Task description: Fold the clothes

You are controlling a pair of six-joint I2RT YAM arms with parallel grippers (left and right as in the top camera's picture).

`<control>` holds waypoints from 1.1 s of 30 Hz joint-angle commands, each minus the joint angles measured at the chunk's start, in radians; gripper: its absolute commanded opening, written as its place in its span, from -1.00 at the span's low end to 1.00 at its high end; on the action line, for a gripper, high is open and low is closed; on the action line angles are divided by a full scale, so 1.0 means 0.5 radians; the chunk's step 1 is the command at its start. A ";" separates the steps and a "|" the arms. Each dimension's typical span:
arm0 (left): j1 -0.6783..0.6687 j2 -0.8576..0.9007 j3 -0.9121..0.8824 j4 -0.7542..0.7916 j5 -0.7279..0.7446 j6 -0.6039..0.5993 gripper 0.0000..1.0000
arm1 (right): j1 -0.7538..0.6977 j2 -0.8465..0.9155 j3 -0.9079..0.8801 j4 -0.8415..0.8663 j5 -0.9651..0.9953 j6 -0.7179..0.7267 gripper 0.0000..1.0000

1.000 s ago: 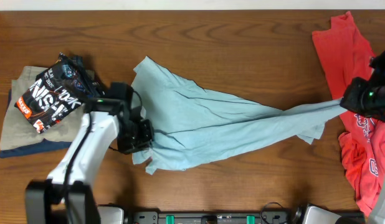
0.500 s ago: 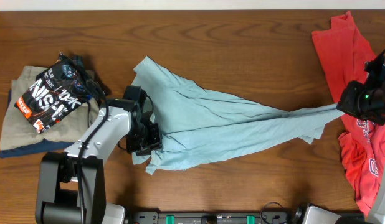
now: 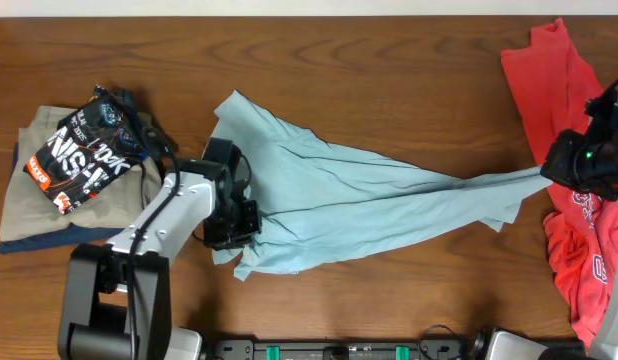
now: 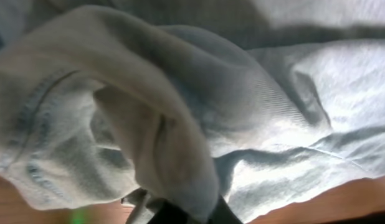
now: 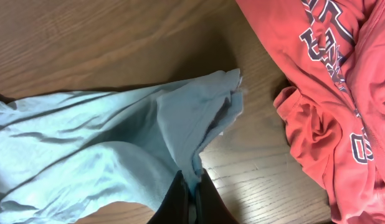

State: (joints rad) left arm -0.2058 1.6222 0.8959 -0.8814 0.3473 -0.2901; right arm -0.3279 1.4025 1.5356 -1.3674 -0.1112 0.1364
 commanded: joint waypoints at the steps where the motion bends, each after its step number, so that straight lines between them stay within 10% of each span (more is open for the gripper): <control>1: -0.031 0.005 -0.013 -0.011 -0.031 0.002 -0.88 | -0.015 -0.003 -0.009 0.005 0.021 -0.030 -0.98; 13: 0.182 -0.416 1.057 -0.717 0.031 0.154 -0.88 | -0.016 -0.010 0.150 0.055 -0.078 -0.031 -0.98; 33: 0.355 -1.079 2.297 -0.719 -0.175 0.152 -0.88 | -0.169 -0.098 1.511 -0.288 -0.207 -0.037 -0.98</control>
State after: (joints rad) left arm -0.0334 1.1042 2.0224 -1.2469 0.2913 -0.2306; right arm -0.3954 1.3758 2.2524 -1.5059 -0.2092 0.1249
